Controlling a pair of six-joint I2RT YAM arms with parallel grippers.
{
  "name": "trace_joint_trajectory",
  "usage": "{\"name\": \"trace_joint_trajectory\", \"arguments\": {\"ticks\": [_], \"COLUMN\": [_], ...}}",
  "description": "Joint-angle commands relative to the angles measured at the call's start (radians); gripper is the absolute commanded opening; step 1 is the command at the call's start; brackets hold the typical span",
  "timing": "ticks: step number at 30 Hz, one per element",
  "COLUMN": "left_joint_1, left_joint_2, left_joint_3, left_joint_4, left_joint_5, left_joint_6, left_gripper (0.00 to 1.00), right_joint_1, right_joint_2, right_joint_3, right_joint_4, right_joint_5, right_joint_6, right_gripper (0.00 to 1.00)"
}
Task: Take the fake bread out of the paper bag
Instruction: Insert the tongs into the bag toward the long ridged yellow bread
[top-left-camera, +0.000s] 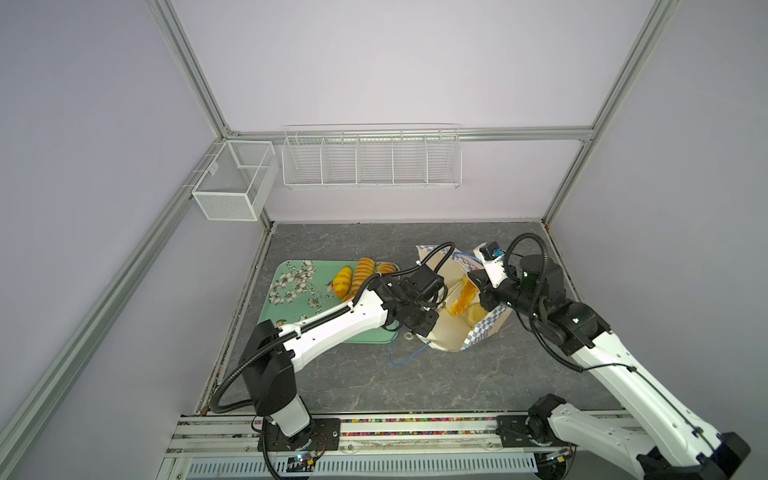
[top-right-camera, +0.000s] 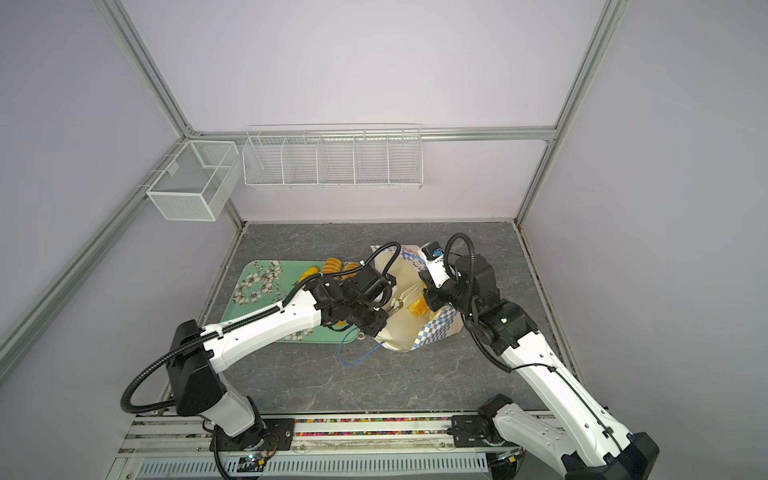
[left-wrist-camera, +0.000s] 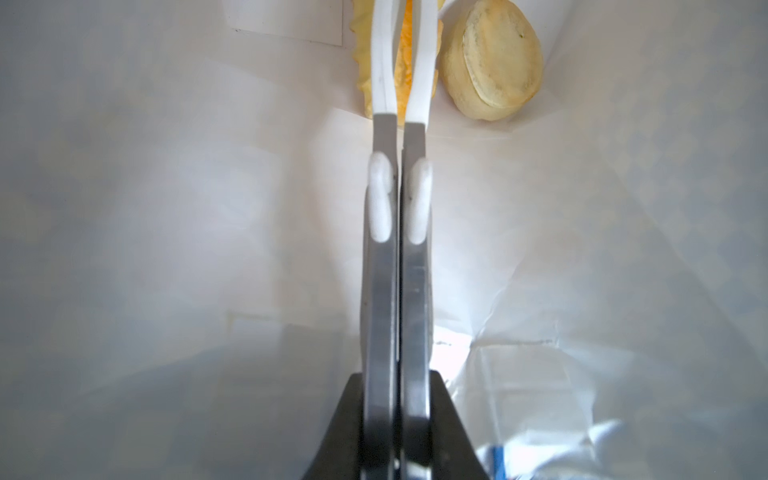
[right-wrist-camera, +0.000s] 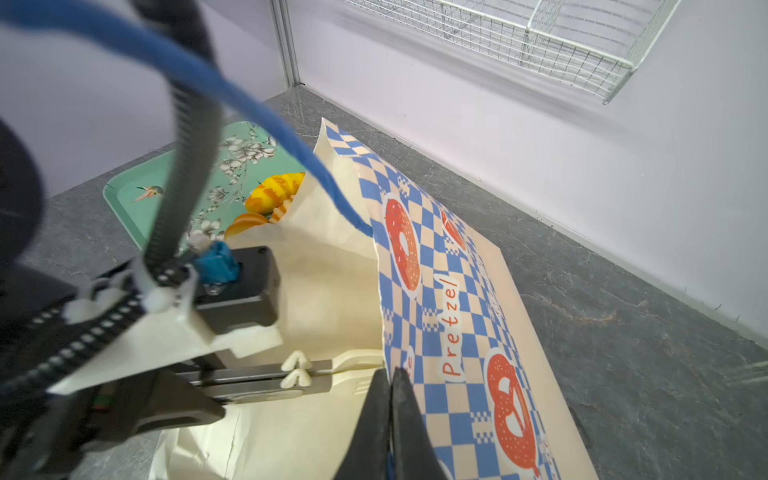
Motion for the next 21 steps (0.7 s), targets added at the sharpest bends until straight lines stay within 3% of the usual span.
{"name": "trace_joint_trajectory", "arguments": {"ticks": [1, 4, 9, 21], "left_joint_1": [0.006, 0.006, 0.006, 0.034], "left_joint_2": [-0.055, -0.067, -0.041, 0.117], "left_joint_3": [-0.035, -0.051, -0.035, 0.166], "left_joint_4": [0.063, 0.067, 0.055, -0.065], "left_joint_5": [-0.025, -0.025, -0.057, 0.004], "left_joint_6": [-0.014, -0.019, -0.038, -0.109], "left_gripper": [0.0, 0.0, 0.26, 0.32], "right_joint_1": [0.005, 0.007, 0.012, 0.035], "right_joint_2": [0.025, 0.043, 0.065, 0.072], "right_joint_3": [0.036, 0.056, 0.092, 0.044], "right_joint_4": [-0.024, -0.024, -0.04, -0.013], "right_joint_5": [0.045, 0.057, 0.042, 0.036], "right_joint_6": [-0.118, -0.164, -0.193, -0.162], "right_gripper": [0.07, 0.07, 0.07, 0.07]}}
